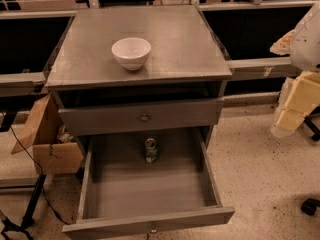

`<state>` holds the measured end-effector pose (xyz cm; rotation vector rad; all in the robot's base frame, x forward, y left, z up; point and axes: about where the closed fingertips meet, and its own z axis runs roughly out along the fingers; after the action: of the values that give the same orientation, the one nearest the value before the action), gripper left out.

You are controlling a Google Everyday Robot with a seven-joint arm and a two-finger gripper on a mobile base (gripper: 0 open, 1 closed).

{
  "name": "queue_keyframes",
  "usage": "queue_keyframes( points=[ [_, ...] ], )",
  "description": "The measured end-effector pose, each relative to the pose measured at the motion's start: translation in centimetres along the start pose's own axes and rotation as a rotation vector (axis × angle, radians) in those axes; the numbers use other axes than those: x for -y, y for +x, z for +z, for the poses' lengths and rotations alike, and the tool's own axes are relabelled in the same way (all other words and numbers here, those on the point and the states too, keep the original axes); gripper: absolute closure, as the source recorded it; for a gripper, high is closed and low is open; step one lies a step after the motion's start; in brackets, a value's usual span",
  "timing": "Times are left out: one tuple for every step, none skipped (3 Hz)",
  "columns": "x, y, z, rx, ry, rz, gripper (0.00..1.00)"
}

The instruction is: Pick green can from middle drawer and place on counter

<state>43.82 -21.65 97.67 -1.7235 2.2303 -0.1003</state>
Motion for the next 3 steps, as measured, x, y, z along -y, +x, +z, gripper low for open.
queue_keyframes(
  points=[
    [0.0,0.0,0.0,0.000,0.000,0.000,0.00],
    [-0.4,-0.4,1.5,0.062,-0.017,0.044,0.00],
    [-3.6,-1.4,8.3,0.241,-0.116,0.226,0.00]
  ],
)
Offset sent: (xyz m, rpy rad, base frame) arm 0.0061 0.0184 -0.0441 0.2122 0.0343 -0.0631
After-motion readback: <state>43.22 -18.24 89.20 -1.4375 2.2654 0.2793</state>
